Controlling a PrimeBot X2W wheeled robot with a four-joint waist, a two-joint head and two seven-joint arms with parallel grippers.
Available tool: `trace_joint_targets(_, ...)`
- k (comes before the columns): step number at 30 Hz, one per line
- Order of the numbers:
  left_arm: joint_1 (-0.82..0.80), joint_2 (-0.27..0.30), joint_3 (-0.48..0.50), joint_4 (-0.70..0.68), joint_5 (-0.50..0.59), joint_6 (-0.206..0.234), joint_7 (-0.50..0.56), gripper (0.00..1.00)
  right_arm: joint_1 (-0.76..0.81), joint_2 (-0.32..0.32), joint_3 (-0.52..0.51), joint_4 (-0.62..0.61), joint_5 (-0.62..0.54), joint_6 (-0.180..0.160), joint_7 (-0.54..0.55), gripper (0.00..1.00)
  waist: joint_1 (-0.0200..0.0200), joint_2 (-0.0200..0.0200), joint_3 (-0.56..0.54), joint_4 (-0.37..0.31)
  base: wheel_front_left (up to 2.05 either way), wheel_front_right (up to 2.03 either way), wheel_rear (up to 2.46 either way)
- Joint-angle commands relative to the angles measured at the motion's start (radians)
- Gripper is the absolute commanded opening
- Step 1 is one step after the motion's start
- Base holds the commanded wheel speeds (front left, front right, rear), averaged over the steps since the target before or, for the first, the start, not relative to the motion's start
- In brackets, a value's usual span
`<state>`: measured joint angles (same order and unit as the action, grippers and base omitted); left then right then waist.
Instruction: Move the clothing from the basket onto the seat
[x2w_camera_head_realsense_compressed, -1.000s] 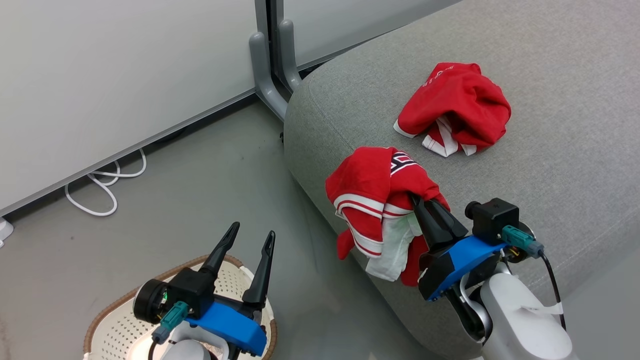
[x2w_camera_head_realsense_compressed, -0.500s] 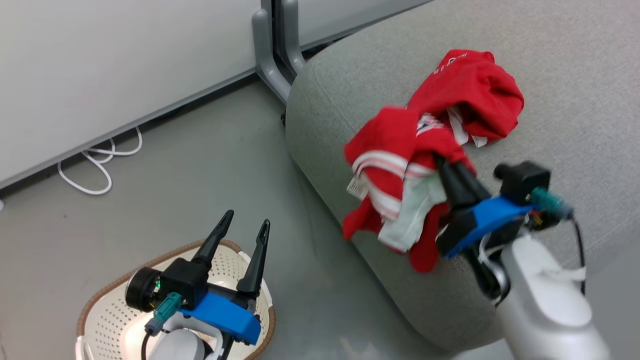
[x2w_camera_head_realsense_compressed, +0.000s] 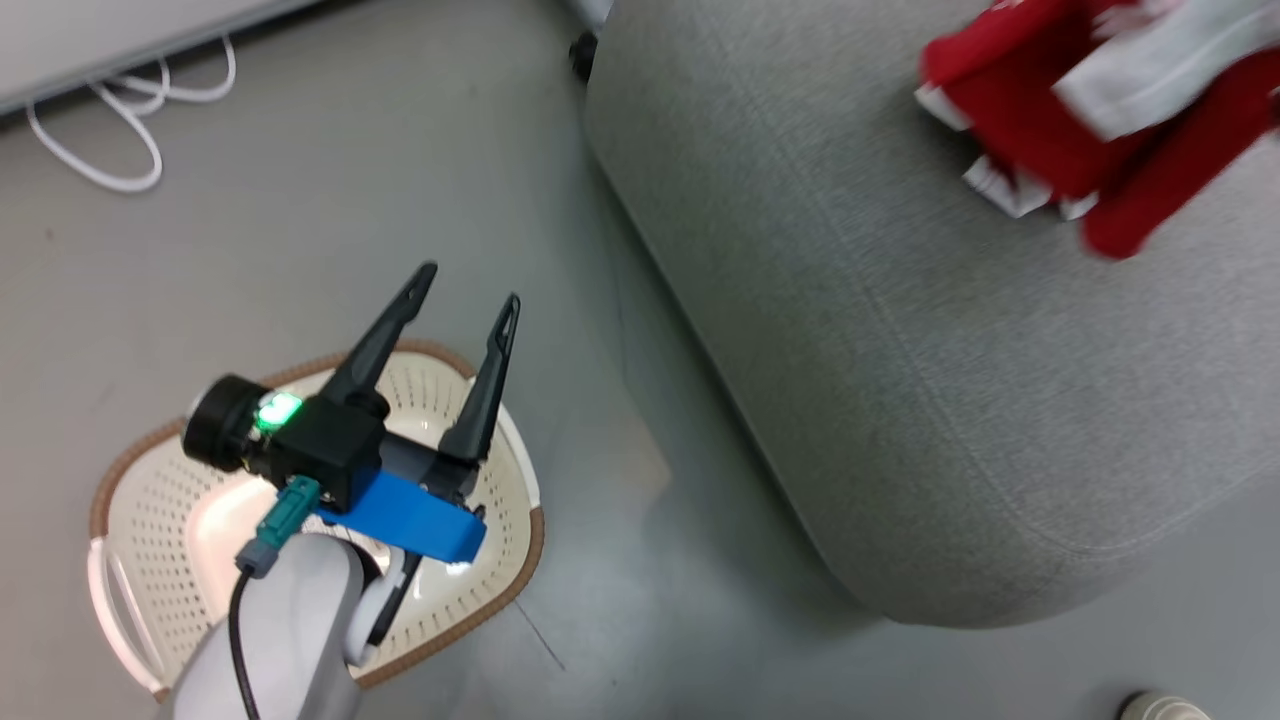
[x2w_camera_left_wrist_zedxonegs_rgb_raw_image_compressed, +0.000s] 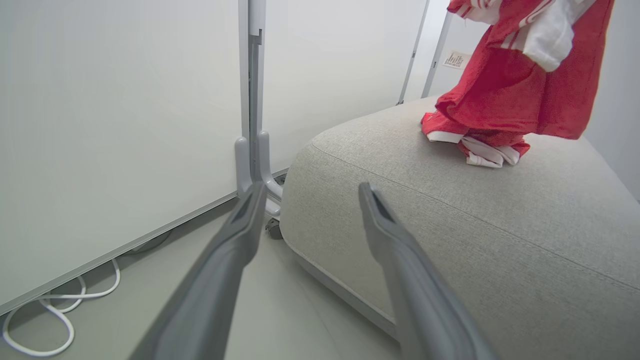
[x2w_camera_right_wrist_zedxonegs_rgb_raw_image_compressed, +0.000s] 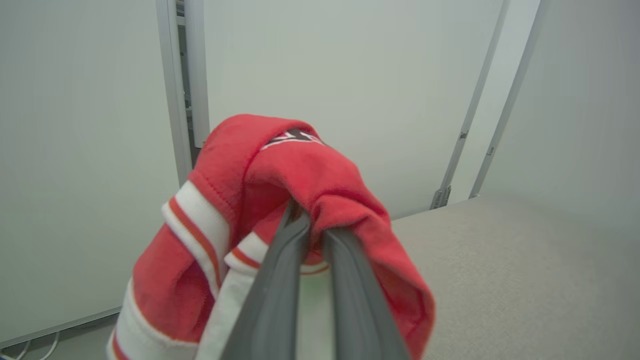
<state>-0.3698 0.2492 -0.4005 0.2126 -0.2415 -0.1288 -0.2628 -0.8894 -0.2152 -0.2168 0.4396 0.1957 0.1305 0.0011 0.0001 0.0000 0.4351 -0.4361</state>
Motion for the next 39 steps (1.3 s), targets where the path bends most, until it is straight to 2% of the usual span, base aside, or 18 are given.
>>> trace_joint_targets(1, -0.038, 0.02, -0.001, -0.017, 0.007, -0.002, -0.003, 1.0, -0.057, -0.036, -0.039, -0.02, -0.018, 0.0, 0.018, 0.0, -0.0001, 0.0, 0.116, 0.044, 0.0, 0.0, 0.0)
trace_joint_targets(4, -0.079, 0.041, -0.007, -0.039, 0.014, -0.002, -0.003, 1.0, -0.111, -0.096, -0.101, -0.029, -0.044, 0.0, 0.033, 0.0, -0.0001, 0.0, 0.183, 0.065, 0.0, 0.0, 0.0)
trace_joint_targets(9, -0.129, 0.062, -0.009, -0.062, 0.025, -0.002, -0.003, 1.0, -0.148, -0.144, -0.172, 0.028, -0.034, 0.0, -0.007, 0.0, -0.0001, 0.0, 0.272, 0.093, 0.0, 0.0, 0.0)
trace_joint_targets(16, -0.181, 0.085, -0.017, -0.083, 0.036, -0.002, -0.003, 1.0, -0.115, -0.129, -0.228, 0.18, -0.025, 0.0, -0.107, 0.0, -0.0001, 0.0, 0.352, 0.119, 0.0, 0.0, 0.0)
trace_joint_targets(25, -0.185, 0.075, -0.022, -0.075, 0.04, -0.002, -0.003, 1.0, -0.129, -0.127, -0.215, 0.355, -0.047, 0.0, -0.195, 0.0, -0.0001, 0.0, 0.361, 0.133, 0.0, 0.0, 0.0)
trace_joint_targets(36, -0.187, 0.055, -0.019, -0.058, 0.031, -0.002, -0.003, 1.0, -0.153, -0.15, -0.191, 0.43, -0.056, 0.0, -0.231, 0.0, -0.0001, 0.0, 0.33, 0.151, 0.0, 0.0, 0.0)
trace_joint_targets(37, -0.185, 0.052, -0.018, -0.055, 0.03, -0.002, -0.003, 1.0, -0.152, -0.151, -0.186, 0.432, -0.056, 0.0, -0.233, 0.18, -0.0001, 0.0, 0.326, 0.152, 0.0, 0.0, 0.0)
trace_joint_targets(38, -0.183, 0.049, -0.017, -0.053, 0.028, -0.002, -0.003, 1.0, -0.15, -0.15, -0.18, 0.433, -0.055, 0.0, -0.237, 0.27, -0.0001, 0.0, 0.321, 0.152, 0.0, 0.0, 0.0)
trace_joint_targets(39, -0.182, 0.045, -0.018, -0.052, 0.025, -0.002, -0.003, 1.0, -0.147, -0.148, -0.174, 0.433, -0.055, 0.0, -0.24, 0.63, -0.0001, 0.0, 0.314, 0.154, 0.0, 0.0, 0.0)
